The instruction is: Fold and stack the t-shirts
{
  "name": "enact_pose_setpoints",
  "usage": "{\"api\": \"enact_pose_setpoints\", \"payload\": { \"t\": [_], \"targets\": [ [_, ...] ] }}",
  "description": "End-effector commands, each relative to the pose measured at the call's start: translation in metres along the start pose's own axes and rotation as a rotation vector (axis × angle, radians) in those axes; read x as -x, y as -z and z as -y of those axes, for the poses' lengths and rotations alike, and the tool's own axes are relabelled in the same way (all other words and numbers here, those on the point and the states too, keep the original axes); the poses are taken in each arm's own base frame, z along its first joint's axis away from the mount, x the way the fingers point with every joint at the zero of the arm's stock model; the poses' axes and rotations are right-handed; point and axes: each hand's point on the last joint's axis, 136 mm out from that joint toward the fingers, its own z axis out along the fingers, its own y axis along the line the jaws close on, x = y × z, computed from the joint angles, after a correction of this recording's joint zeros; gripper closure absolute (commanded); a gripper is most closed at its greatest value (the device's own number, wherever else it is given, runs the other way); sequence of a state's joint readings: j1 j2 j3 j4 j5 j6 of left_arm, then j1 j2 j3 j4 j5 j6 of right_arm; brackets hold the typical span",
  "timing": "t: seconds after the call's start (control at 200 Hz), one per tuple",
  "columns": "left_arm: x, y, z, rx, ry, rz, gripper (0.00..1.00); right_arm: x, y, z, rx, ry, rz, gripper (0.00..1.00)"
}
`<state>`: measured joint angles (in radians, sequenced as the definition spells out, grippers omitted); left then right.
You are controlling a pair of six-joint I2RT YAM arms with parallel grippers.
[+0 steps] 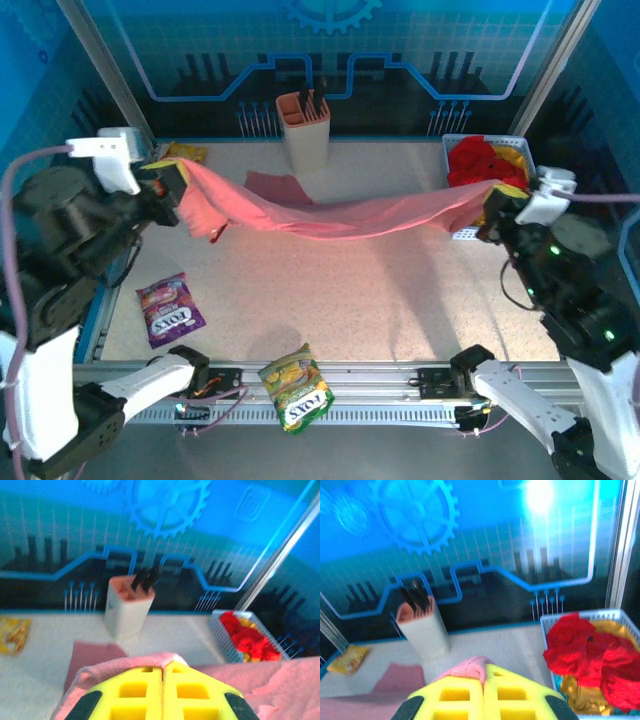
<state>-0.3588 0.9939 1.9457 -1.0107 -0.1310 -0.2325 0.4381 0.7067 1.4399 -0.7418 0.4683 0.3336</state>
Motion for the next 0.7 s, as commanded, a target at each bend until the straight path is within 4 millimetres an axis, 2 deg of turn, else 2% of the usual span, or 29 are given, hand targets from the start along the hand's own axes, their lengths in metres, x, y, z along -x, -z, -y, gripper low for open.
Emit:
{"api": "enact_pose_setpoints", "payload": {
  "t": [0.0, 0.13, 0.225, 0.325, 0.38, 0.465, 0.555, 0.625, 0.695],
  "targets": [
    [0.040, 0.044, 0.025, -0.136, -0.056, 0.174, 1.00, 0.037, 0.033, 0.003, 0.029, 0.005, 0.119, 1.00],
    [0.067, 0.086, 0.045, -0.245, -0.083, 0.306, 1.00, 0.065, 0.070, 0.009, 0.063, -0.017, 0.232, 1.00],
    [0.084, 0.112, 0.056, -0.294, -0.119, 0.390, 1.00, 0.079, 0.089, 0.010, 0.089, -0.010, 0.294, 1.00],
    [0.102, 0.129, 0.064, -0.325, -0.147, 0.461, 1.00, 0.089, 0.101, 0.007, 0.116, -0.003, 0.327, 1.00],
    [0.110, 0.131, 0.067, -0.330, -0.163, 0.489, 1.00, 0.093, 0.104, 0.006, 0.123, -0.004, 0.339, 1.00],
    [0.122, 0.119, 0.065, -0.292, -0.182, 0.513, 1.00, 0.098, 0.104, 0.006, 0.113, -0.015, 0.353, 1.00],
    [0.131, 0.093, 0.059, -0.220, -0.213, 0.518, 1.00, 0.101, 0.094, 0.008, 0.080, -0.023, 0.349, 1.00],
    [0.136, 0.059, 0.046, -0.116, -0.234, 0.501, 1.00, 0.095, 0.072, 0.004, 0.051, -0.012, 0.289, 1.00],
    [0.130, 0.022, 0.034, -0.038, -0.251, 0.452, 1.00, 0.079, 0.044, -0.002, 0.033, 0.010, 0.197, 1.00]
  ]
}}
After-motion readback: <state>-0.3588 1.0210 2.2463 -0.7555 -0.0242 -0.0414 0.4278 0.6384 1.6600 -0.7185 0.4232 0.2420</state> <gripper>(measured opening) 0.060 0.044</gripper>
